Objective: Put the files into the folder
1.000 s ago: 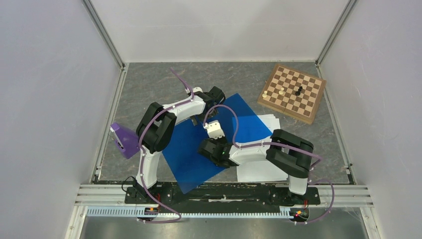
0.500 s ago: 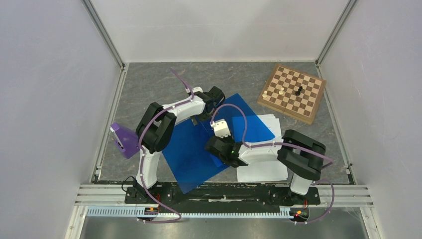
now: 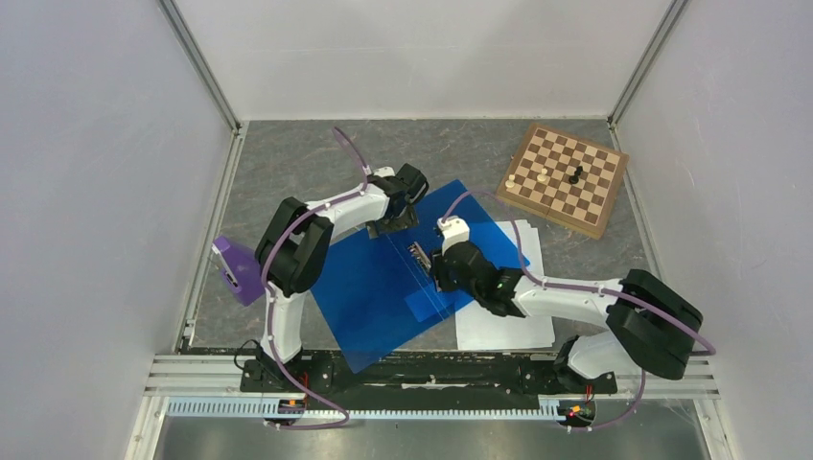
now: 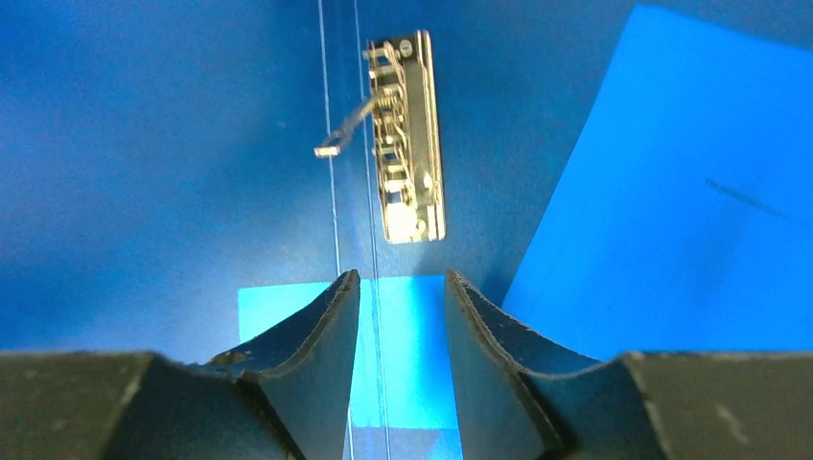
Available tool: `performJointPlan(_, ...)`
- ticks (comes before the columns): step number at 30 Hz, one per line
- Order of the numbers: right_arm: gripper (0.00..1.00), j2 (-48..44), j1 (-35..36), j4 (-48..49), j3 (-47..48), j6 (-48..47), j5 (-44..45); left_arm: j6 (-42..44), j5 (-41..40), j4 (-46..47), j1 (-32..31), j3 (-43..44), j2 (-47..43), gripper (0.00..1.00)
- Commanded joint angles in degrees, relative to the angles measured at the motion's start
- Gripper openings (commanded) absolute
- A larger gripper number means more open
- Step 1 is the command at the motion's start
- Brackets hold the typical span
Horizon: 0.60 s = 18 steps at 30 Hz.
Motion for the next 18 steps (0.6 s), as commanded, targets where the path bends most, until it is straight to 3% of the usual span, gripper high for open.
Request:
performJointPlan(1, 0.36, -2.7, -3.7, 8.7, -0.9, -2.5, -13.1, 4.3, 4.1, -11.8, 0.2, 5.2, 2.2, 0.84)
performJointPlan(4, 0.22, -1.8, -4.6, 9.2, 0.1, -3.3, -17.4, 4.9, 0.3, -19.7, 0.6, 14.5, 0.2, 0.84)
performJointPlan(7, 0.15, -0.1, -4.9, 9.5, 1.0, -3.6, -20.4, 5.2, -1.5, -24.5, 1.0, 19.0, -2.9, 0.86)
performJointPlan(13, 0.14, 5.4, -5.8, 9.2, 5.0, -6.8, -23.9, 6.1, -1.8, -27.4, 1.1, 17.1, -12.4, 0.87)
performJointPlan(18, 0.12, 14.6, -9.7, 7.6, 14.1, -11.1, -27.4, 7.8, -1.0, -27.7, 1.1, 13.1, -20.3, 0.88)
